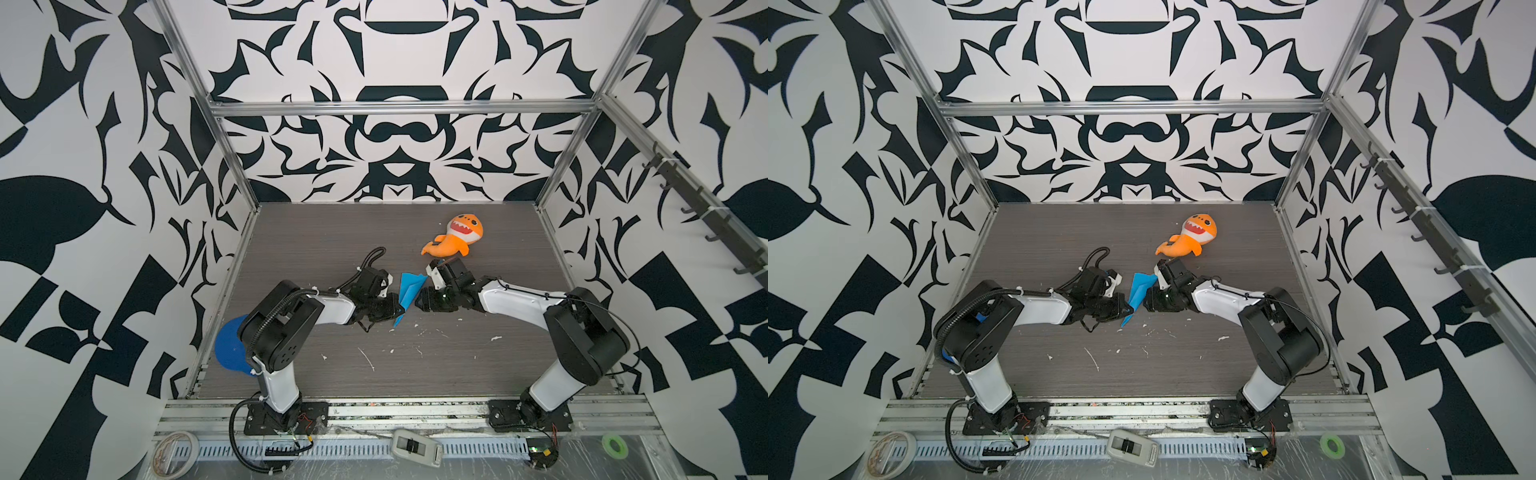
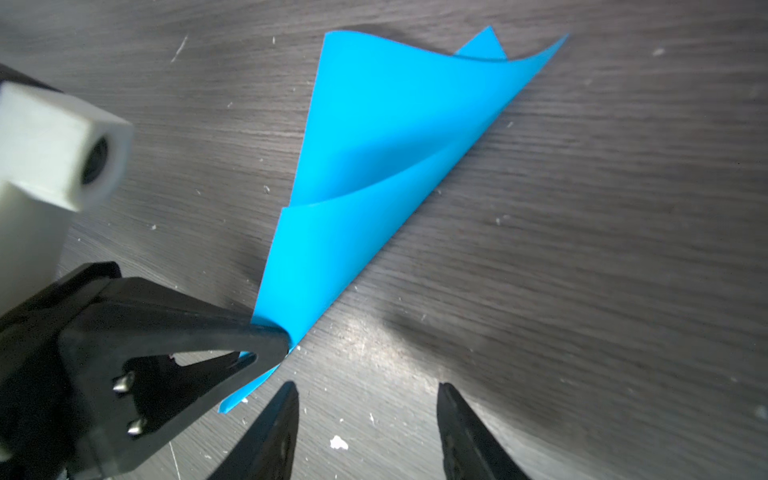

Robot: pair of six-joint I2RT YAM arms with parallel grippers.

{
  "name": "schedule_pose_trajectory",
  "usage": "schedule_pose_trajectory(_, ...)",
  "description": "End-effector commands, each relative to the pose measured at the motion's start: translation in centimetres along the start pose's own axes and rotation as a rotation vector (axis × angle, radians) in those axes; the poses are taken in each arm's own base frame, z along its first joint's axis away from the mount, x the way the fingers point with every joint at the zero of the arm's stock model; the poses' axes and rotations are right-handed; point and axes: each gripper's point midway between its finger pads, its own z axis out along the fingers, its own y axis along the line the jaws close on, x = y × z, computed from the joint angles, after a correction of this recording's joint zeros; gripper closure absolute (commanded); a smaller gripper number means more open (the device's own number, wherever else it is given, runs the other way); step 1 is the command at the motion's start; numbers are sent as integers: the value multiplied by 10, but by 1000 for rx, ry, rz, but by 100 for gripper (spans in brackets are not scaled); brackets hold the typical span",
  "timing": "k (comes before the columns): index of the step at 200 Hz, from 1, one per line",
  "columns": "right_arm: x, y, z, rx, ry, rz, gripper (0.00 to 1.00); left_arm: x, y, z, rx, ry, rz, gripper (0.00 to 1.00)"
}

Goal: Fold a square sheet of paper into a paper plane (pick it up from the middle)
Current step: 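Grasp the sheet's loose flap with the right gripper near the left gripper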

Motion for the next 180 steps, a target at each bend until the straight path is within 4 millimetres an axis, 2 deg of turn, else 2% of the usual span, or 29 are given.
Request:
schedule_pose_trajectory(1, -12, 16, -3, -33, -11, -57, 43, 5, 5, 1, 20, 10, -45, 98)
schedule_pose_trajectory(108, -21, 13, 17, 5, 29, -43, 46, 7, 10, 1, 33, -9, -28, 95)
schedule_pose_trajectory(180, -13, 2, 30, 38, 81, -17, 46, 9, 13, 1, 25, -7, -13, 82)
